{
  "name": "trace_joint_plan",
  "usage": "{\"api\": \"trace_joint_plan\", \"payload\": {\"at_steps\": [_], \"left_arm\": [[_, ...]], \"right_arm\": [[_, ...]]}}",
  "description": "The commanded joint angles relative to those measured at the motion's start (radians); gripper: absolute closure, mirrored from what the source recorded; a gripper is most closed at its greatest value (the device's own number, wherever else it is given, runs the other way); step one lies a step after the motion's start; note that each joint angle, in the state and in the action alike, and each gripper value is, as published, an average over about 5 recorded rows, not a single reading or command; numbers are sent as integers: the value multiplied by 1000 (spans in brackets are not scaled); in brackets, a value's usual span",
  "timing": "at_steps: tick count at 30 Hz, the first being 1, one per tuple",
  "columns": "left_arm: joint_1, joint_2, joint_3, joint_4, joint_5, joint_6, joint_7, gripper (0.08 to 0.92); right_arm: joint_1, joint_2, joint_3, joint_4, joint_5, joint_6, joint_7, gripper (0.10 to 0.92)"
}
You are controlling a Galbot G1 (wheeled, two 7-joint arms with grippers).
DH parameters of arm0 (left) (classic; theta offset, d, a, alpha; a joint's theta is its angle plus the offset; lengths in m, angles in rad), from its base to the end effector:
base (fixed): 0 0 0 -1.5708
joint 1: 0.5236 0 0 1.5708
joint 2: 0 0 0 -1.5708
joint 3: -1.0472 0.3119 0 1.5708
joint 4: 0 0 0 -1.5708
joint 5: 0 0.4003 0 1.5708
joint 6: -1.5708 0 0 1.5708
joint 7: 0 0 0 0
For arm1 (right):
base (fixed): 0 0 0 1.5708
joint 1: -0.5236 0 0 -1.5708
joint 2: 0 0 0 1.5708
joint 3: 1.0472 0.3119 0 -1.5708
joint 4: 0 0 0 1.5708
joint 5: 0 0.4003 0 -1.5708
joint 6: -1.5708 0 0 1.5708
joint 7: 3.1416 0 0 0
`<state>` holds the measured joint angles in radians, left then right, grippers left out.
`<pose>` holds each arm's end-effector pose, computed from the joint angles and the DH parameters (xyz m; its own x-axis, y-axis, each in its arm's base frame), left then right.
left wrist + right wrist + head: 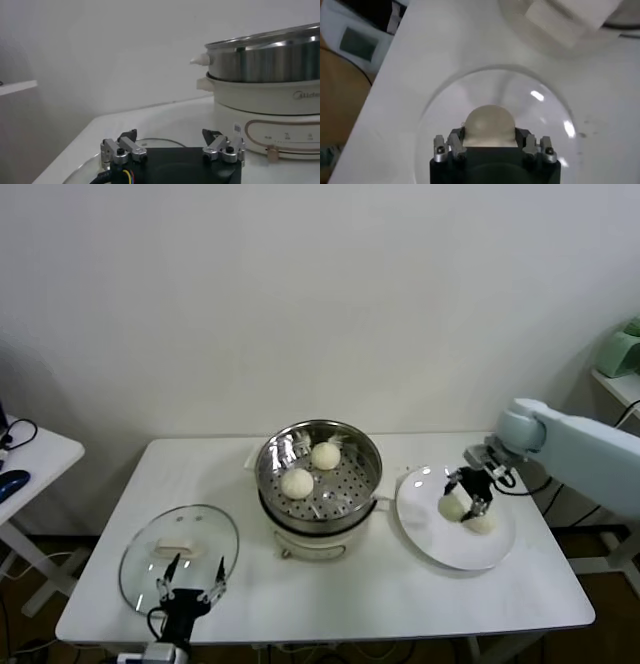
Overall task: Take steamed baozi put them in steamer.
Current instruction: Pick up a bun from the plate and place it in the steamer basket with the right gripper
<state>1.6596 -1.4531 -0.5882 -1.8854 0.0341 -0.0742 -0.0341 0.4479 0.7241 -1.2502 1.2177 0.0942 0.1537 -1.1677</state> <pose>0.2051 0.0465 -0.3688 -0.9763 -0.0459 0.2117 -0.0089 0.9850 0.1726 0.5665 -0.0936 -0.1189 -0.0902 -0.1497 0.9846 -0.8709 -0.4677 -0.1509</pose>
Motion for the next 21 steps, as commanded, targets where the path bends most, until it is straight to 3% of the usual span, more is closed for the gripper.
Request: {"api": "trace_joint_plan", "payload": {"at_steps": [1,12,21], "left_arm": [[2,0,2,-7,7,2,1,177],[23,-1,10,-19,27,-4,2,177],[23,15,14,-36,27,4,2,177]], "right_arm": [[350,71,-102,96,-152,228,-28,364],[319,182,28,336,-439,370,-12,364],[144,351,80,347,-583,391,-3,365]]}}
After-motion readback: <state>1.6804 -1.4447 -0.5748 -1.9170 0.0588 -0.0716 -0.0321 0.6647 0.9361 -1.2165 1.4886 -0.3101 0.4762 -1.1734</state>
